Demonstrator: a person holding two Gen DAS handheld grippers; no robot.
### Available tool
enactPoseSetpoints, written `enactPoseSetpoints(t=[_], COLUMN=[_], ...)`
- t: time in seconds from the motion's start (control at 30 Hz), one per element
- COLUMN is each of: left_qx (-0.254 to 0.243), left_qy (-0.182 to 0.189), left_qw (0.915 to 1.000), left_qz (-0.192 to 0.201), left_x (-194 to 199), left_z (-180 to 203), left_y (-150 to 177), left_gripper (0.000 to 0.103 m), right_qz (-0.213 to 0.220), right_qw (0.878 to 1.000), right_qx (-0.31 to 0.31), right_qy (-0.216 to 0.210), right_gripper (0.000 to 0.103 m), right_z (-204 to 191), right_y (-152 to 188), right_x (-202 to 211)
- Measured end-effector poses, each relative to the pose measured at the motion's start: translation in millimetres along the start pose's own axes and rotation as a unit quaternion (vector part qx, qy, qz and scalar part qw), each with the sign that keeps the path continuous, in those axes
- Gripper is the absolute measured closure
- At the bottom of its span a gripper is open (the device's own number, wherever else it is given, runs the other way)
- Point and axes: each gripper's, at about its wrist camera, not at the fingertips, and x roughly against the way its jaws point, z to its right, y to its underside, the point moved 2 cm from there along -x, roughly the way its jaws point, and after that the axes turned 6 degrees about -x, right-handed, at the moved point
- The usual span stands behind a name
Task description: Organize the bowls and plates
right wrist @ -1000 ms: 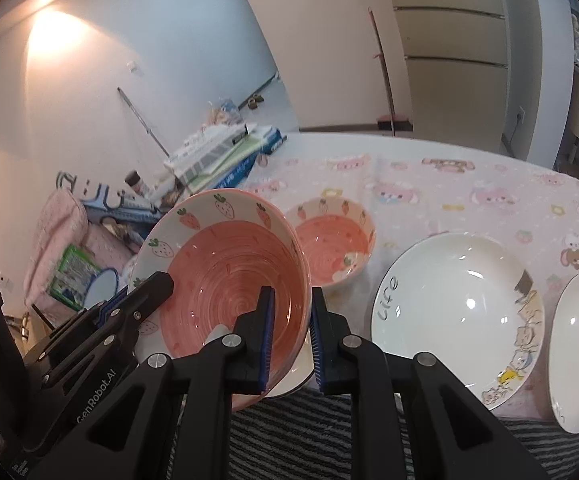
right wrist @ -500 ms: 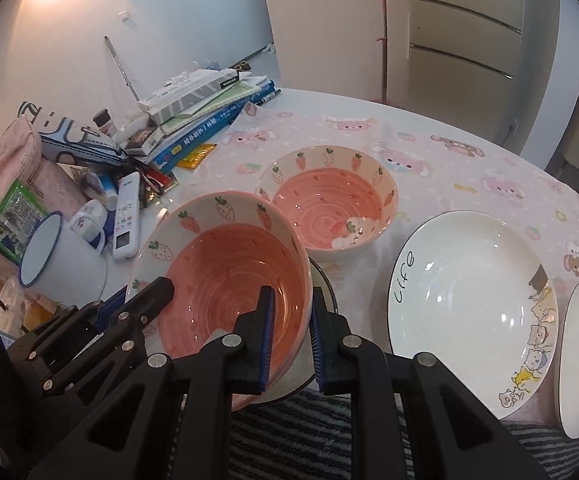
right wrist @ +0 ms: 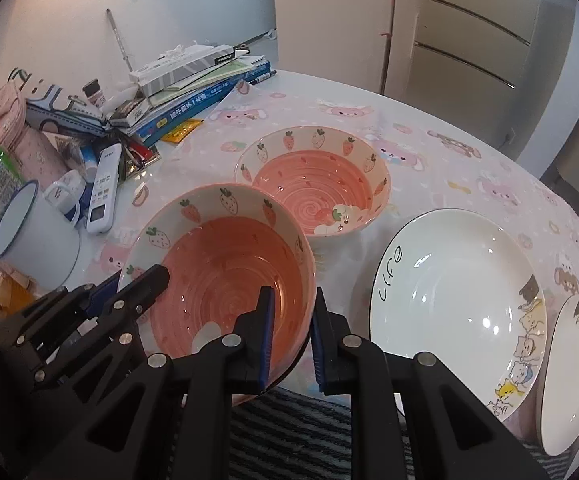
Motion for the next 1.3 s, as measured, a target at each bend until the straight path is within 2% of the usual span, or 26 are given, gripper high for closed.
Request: enactPoseSetpoints(t=[0.23, 0.43, 0.63, 0.7, 0.83, 1.0, 1.03, 1.07, 1.1, 1.13, 1.23, 1.3], left_qx=[0.004, 0.014, 0.010, 0.019, 0.014, 0.011, 0.010, 0.005, -0.004, -0.013, -0.029, -0.031], left_qy=[-0.002, 0.005, 0.006, 0.012, 0.003, 0.013, 0.011, 0.002, -0.005, -0.005, -0.013, -0.011], left_qw=[1.0000, 0.9999, 0.9999, 0.9997, 0.9998, 0.9998, 0.9998, 0.9999, 0.9998, 0.9996, 0.9985, 0.9976], left_qz=[0.005, -0.001, -0.007, -0.008, 0.014, 0.010, 0.013, 0.015, 0.017, 0.024, 0.045, 0.062], left_x=[4, 4, 7, 7, 17, 16, 18, 20, 23, 27, 43, 55], left_z=[0, -4, -5, -7, -5, -7, -8, -7, -6, -5, -2, -2], left_y=[-1, -2, -4, -4, -7, -10, -10, -10, -11, -12, -19, -27], left_gripper=[0.094, 0.095, 0.097, 0.097, 0.099, 0.099, 0.096, 0.085, 0.079, 0.075, 0.074, 0.067], right_qz=[-0.012, 0.008, 0.016, 0.013, -0.007, -0.021, -0.017, -0.011, -0.007, -0.001, 0.012, 0.023], right_qw=[0.999, 1.000, 1.000, 0.999, 1.000, 0.998, 0.998, 0.998, 0.998, 0.998, 0.998, 0.997], right_qx=[-0.026, 0.001, -0.004, -0.017, -0.013, -0.032, -0.035, -0.037, -0.040, -0.042, -0.048, -0.054], right_qy=[-0.037, -0.011, -0.020, -0.029, -0.023, -0.042, -0.040, -0.042, -0.042, -0.039, -0.046, -0.052], right_gripper=[0.084, 0.092, 0.094, 0.094, 0.094, 0.093, 0.092, 0.091, 0.089, 0.089, 0.089, 0.089], right_z=[14, 8, 10, 13, 14, 24, 26, 29, 31, 33, 38, 41], right_y=[-7, -5, -6, -7, -6, -10, -11, -12, -14, -15, -19, -22], right_x=[3, 6, 16, 15, 2, 3, 5, 8, 10, 13, 22, 31])
